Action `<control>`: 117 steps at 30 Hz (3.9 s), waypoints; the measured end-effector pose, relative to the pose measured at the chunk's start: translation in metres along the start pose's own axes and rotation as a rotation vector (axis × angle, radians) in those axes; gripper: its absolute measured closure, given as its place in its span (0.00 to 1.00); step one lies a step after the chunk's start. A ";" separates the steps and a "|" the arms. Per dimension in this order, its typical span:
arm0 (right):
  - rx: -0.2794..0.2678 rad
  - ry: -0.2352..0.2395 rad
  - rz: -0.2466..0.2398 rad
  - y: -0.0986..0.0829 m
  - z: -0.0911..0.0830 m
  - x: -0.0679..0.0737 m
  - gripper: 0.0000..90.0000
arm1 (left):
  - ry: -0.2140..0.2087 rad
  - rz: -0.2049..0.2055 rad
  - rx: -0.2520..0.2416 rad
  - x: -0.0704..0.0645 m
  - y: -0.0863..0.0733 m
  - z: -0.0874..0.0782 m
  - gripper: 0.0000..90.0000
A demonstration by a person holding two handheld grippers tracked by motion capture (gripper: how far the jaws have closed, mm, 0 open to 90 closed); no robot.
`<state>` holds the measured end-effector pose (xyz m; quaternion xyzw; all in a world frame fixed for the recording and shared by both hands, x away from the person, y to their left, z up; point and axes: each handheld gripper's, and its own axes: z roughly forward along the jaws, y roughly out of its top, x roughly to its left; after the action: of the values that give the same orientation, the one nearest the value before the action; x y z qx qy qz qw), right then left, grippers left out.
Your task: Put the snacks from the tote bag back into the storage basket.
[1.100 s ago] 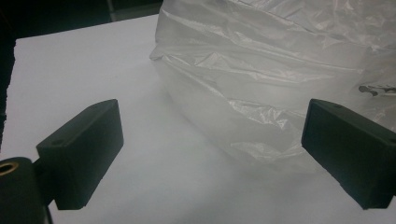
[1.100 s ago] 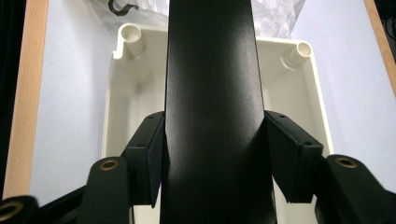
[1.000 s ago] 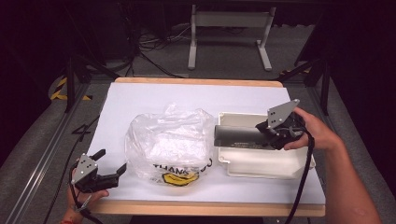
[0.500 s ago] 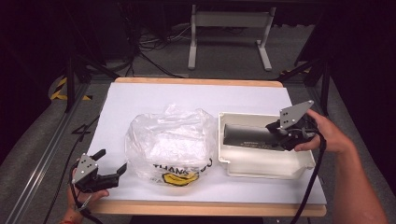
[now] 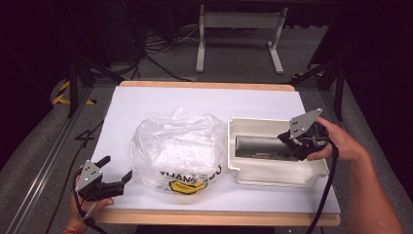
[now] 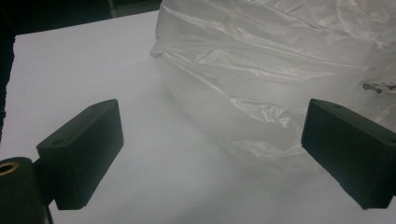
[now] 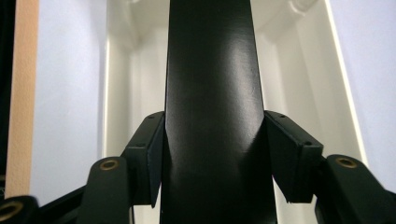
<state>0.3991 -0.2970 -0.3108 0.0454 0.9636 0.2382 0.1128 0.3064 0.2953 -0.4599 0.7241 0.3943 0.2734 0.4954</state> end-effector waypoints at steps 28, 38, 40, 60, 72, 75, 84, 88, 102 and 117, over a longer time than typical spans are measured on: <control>0.087 0.064 0.014 -0.010 0.033 -0.009 0.48 | 0.000 -0.004 0.006 0.000 0.000 0.001 0.07; 0.094 0.060 0.015 -0.013 0.039 -0.012 0.48 | 0.000 -0.008 0.006 0.000 0.000 0.001 0.07; 0.094 0.059 0.019 -0.014 0.040 -0.012 0.48 | 0.000 -0.006 0.007 0.000 0.000 0.001 0.07; 0.176 0.068 0.024 -0.017 0.052 -0.017 0.47 | 0.000 -0.002 0.009 0.000 0.000 0.001 0.07; 0.215 0.056 0.025 -0.018 0.056 -0.018 0.47 | 0.000 -0.002 0.009 0.000 0.000 0.001 0.07; 0.222 0.052 0.019 -0.017 0.056 -0.017 0.47 | -0.001 -0.002 0.010 0.000 0.000 0.001 0.07; 0.243 0.049 0.031 -0.019 0.059 -0.018 0.47 | -0.001 -0.002 0.009 0.000 0.000 0.001 0.07; 0.243 0.049 0.033 -0.019 0.059 -0.019 0.47 | -0.002 0.001 0.011 0.000 0.000 0.001 0.07; 0.237 0.037 0.052 -0.017 0.057 -0.019 0.43 | -0.003 0.001 0.014 0.001 0.000 0.001 0.07; 0.159 -0.005 0.082 -0.018 0.052 -0.017 0.41 | -0.020 -0.014 0.019 0.002 0.001 0.002 0.07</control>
<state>0.4273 -0.2920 -0.3602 0.0941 0.9765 0.1655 0.1012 0.3095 0.2963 -0.4600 0.7287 0.3971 0.2588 0.4943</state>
